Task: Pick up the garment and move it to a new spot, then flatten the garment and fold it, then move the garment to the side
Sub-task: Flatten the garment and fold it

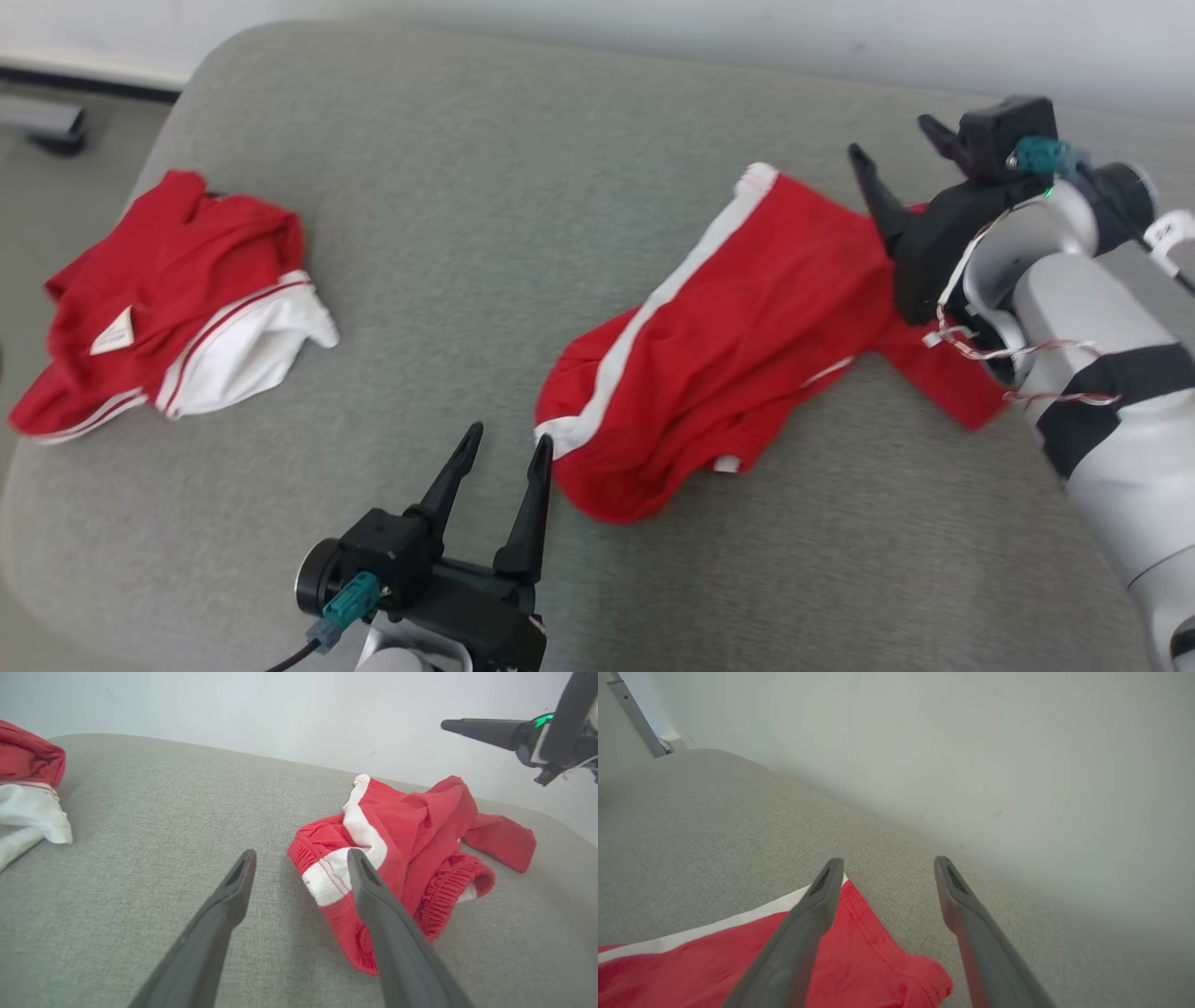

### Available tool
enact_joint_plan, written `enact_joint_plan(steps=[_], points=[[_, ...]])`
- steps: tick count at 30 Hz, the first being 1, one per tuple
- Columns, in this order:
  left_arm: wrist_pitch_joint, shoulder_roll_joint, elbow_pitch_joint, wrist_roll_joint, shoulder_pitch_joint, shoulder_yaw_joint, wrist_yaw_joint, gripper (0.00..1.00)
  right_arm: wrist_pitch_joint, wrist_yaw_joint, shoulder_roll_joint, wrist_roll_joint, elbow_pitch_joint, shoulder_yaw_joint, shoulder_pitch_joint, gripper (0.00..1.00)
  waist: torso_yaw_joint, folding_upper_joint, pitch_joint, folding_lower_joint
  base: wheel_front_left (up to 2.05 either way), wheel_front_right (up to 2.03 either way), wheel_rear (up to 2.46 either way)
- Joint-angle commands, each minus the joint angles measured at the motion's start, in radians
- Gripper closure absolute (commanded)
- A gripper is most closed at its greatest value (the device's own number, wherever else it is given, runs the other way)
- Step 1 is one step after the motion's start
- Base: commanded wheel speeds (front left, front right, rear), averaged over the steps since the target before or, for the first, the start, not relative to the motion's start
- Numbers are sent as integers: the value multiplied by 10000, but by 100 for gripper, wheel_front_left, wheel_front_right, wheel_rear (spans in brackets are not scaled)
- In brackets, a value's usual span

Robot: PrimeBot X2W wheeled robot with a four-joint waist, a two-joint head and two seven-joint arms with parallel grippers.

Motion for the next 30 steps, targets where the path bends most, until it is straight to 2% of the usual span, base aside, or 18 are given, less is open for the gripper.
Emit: enact_joint_plan(steps=[1,10,18,19,20,21,22,30], points=[[-30,-12,-196,-108,-160,-119,107,0,302,-23,-121,152,230,281,-281,0,827,-1,667,-2,0,0,0],[-30,-15,-695,-423,-266,-635,323,0,1625,-23,-846,1016,1265,1435,-1031,0,1805,-1,1268,-2,0,0,0],[-30,-16,-998,-561,-342,-761,434,0,1821,-23,-1093,1599,1859,2036,-952,0,2019,-1,1451,-2,0,0,0],[-30,-19,-1020,-552,-384,-793,431,0,1819,-23,-1096,1643,1916,2106,-929,23,2007,-1,1473,-2,0,0,0],[-30,-17,-1043,-573,-420,-802,438,0,1796,-23,-1109,1674,1959,2170,-918,56,1991,-1,1490,-2,0,0,0],[-30,-14,-1048,-569,-446,-793,449,0,1715,-23,-1117,1744,1996,2200,-911,75,1955,-1,1499,-2,0,0,0],[-30,-14,-1064,-560,-470,-772,463,0,1605,-23,-1129,1755,2033,2226,-925,100,1908,-1,1505,-2,0,0,0],[-30,-12,-985,-352,-510,-492,433,0,14,-23,-831,2017,1924,2097,-1192,100,1250,-1,1249,-2,0,0,0]])
